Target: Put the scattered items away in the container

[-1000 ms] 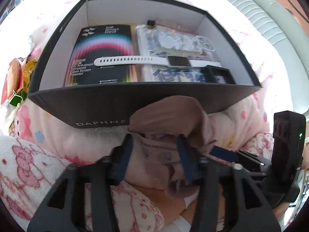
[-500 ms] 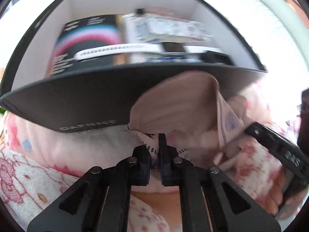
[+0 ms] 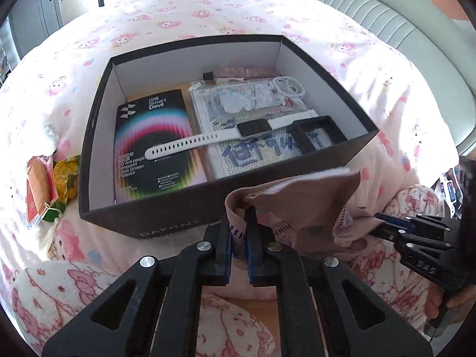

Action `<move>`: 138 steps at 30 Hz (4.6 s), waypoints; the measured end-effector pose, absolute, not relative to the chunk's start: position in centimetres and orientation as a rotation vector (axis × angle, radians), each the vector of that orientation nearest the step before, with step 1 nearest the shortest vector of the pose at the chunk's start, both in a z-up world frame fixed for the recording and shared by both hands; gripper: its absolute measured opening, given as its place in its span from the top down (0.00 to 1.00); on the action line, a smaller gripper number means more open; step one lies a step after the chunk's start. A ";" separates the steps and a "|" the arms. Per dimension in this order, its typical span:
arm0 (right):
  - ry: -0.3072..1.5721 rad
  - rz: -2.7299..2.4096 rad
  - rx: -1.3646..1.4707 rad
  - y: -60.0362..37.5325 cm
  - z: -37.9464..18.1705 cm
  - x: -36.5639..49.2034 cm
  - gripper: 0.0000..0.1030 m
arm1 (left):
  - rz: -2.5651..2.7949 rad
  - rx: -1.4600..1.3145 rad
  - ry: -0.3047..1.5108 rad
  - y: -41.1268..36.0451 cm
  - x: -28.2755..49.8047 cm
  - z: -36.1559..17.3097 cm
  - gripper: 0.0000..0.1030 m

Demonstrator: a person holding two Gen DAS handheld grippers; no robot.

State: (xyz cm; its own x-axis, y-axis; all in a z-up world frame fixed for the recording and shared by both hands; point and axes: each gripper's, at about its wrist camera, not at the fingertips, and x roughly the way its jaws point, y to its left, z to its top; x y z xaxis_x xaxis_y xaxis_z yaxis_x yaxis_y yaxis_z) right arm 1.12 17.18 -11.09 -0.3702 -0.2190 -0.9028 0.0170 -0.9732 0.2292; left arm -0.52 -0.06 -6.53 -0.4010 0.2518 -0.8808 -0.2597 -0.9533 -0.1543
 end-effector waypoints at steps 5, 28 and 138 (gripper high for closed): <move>-0.260 -2.383 1.555 15.7 -9.8 1.5 0.58 | 2.362 -1.514 -0.047 0.8 -1.9 -8.3 0.94; -0.386 -2.378 1.488 16.5 -12.3 -2.6 0.95 | 2.267 -1.829 -0.233 0.8 -0.5 -12.6 0.50; -0.665 -2.357 1.688 23.8 -12.4 2.4 0.58 | 2.042 -1.801 -0.381 1.9 -2.7 -13.9 0.50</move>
State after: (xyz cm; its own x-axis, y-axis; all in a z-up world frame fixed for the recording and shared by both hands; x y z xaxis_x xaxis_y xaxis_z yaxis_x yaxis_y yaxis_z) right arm 2.42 23.80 -12.43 -0.3462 -0.3839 -0.8560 -0.1204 -0.8868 0.4463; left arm -2.74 1.89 -13.92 -0.0985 0.4583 -0.8833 -0.1088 -0.8873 -0.4483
